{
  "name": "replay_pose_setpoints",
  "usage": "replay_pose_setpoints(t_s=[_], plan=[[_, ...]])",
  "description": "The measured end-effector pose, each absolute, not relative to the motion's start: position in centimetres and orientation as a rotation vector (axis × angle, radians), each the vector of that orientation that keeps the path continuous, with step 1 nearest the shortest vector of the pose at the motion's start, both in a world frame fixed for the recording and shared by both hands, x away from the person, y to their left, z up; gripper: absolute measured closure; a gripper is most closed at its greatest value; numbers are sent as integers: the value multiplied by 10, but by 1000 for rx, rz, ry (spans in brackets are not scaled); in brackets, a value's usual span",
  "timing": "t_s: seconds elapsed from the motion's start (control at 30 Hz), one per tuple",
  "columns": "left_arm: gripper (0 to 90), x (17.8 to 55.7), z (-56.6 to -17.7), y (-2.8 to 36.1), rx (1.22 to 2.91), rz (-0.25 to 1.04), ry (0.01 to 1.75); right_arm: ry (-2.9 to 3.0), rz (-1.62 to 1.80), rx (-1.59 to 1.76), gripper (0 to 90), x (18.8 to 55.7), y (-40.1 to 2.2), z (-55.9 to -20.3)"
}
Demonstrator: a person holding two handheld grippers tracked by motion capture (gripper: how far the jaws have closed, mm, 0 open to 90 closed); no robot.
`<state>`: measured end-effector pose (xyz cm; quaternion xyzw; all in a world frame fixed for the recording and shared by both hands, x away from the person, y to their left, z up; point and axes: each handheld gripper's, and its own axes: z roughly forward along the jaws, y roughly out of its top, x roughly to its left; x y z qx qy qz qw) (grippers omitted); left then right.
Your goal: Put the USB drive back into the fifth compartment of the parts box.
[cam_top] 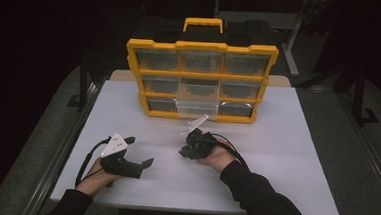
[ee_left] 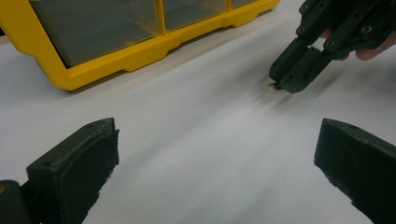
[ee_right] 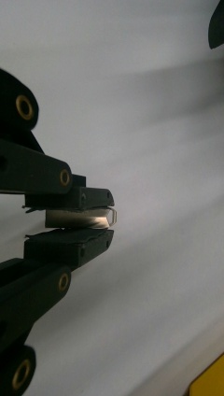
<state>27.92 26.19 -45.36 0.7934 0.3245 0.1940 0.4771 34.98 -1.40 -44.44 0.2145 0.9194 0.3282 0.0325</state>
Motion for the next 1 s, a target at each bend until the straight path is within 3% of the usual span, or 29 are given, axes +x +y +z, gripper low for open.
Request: replay_pose_setpoints(t_s=[1.0], plan=[[0, 279, -454, 262, 1934, 479, 800, 2821, 1035, 703, 781, 338, -67, -426]])
